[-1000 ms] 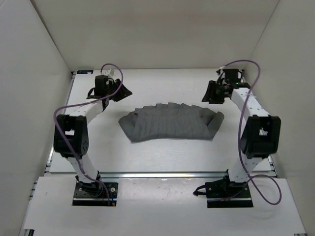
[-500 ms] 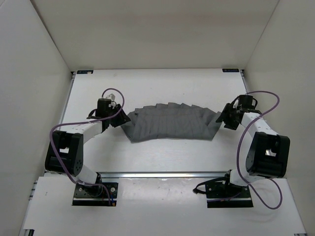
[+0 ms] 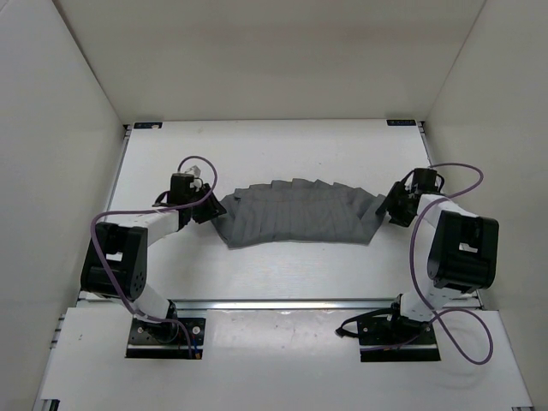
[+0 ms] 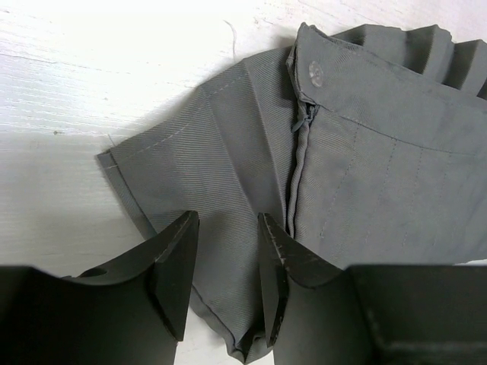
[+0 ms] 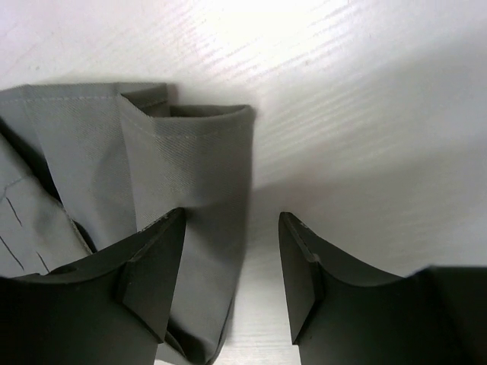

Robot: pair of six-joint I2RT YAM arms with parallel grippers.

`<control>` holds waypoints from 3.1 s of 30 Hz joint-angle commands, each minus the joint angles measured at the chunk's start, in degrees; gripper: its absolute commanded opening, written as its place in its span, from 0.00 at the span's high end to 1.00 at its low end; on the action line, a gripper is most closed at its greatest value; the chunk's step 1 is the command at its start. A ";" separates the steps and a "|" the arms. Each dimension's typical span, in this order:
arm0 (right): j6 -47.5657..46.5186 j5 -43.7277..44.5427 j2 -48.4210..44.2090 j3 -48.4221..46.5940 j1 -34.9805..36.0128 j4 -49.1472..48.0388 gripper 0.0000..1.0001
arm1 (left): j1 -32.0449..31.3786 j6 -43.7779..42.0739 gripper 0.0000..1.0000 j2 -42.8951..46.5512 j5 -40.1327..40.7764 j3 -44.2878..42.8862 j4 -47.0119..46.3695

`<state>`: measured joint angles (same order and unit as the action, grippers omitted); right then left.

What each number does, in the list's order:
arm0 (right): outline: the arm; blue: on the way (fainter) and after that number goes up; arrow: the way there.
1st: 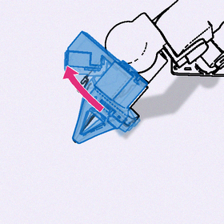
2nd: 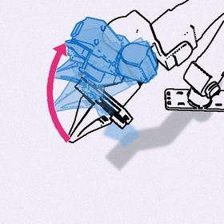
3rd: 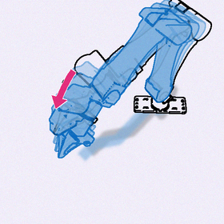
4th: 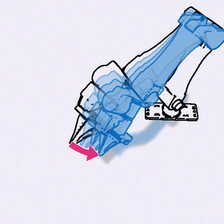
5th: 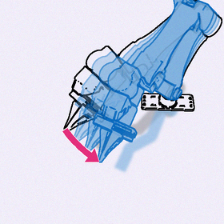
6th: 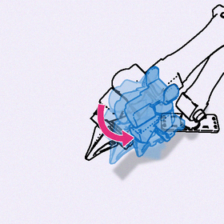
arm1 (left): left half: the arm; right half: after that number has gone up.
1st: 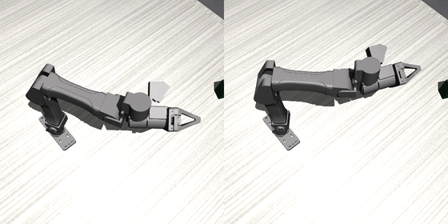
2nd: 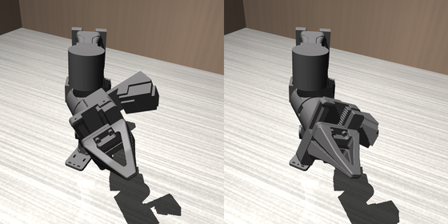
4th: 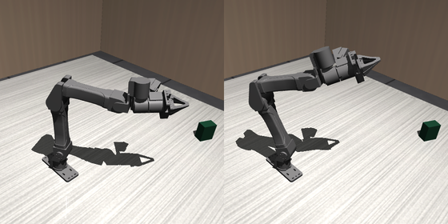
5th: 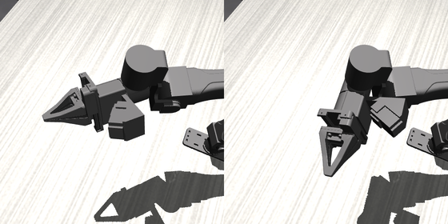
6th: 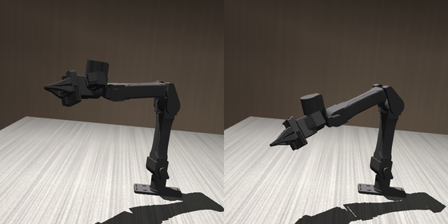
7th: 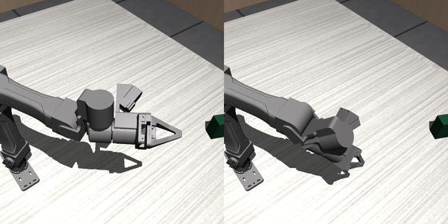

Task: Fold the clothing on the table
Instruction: Fold the skirt

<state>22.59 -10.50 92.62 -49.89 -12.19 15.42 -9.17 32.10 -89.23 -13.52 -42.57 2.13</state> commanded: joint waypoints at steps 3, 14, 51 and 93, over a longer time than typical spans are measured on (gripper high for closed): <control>0.44 0.04 2.12 -0.20 0.84 -2.76 0.51 | -0.15 -0.89 0.52 0.73 0.33 0.82 0.06; -2.28 -6.37 5.56 -4.07 1.46 0.05 1.00 | -0.59 -0.81 0.52 0.72 0.60 1.08 0.85; -4.93 -15.42 -3.23 -24.28 14.36 7.61 1.00 | -1.56 -2.30 1.00 -6.48 2.80 -2.96 6.39; 0.97 -18.42 34.65 -53.30 59.91 6.02 1.00 | -1.11 -0.72 1.00 -4.72 2.45 -0.24 4.11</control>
<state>23.75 -28.40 126.43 -101.06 46.98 21.08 -10.55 31.55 -95.04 -11.22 -44.51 3.40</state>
